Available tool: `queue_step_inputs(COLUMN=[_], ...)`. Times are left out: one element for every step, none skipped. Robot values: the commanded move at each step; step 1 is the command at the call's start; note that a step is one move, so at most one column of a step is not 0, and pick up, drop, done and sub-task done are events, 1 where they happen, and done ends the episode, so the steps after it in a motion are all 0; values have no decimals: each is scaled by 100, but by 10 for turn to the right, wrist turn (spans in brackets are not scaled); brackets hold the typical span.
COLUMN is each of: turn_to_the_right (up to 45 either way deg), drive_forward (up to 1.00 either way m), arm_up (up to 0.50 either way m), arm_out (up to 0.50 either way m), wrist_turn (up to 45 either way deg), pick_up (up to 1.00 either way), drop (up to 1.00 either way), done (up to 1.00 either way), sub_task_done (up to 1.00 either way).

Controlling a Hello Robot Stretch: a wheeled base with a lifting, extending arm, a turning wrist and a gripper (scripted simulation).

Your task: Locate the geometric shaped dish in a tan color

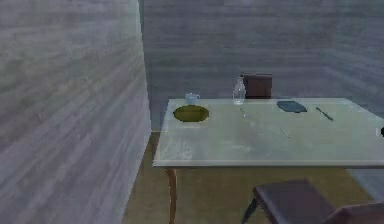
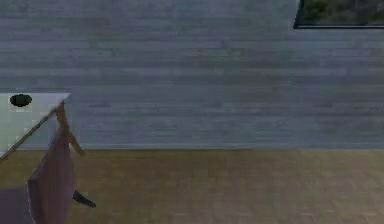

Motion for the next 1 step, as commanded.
queue_step_inputs(turn_to_the_right=[0], drive_forward=[55], arm_up=[0], arm_out=[0], wrist_turn=[0], pick_up=[0], drop=[0], done=[0], sub_task_done=[0])
